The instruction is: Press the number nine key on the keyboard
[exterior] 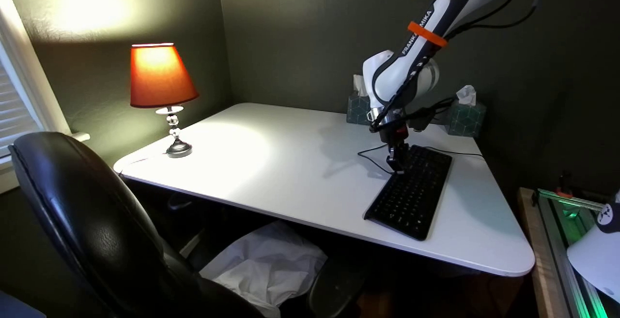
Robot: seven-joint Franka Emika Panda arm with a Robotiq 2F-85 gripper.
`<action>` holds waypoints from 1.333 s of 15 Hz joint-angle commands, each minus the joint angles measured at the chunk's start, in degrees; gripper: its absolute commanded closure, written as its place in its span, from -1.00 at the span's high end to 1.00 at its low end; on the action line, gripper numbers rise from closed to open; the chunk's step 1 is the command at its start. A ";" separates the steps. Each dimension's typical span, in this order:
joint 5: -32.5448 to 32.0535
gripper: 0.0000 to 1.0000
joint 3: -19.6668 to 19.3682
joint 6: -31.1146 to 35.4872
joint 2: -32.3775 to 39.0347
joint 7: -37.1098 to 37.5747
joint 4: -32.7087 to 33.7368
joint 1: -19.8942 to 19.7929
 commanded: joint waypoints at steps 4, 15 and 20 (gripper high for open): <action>1.08 -1.00 0.62 -0.84 -1.03 -0.73 -0.48 -0.75; 0.40 -0.47 0.19 -0.33 -4.02 -0.03 -2.10 -0.37; 0.49 0.20 0.18 -0.21 -5.67 -0.28 -3.03 -0.37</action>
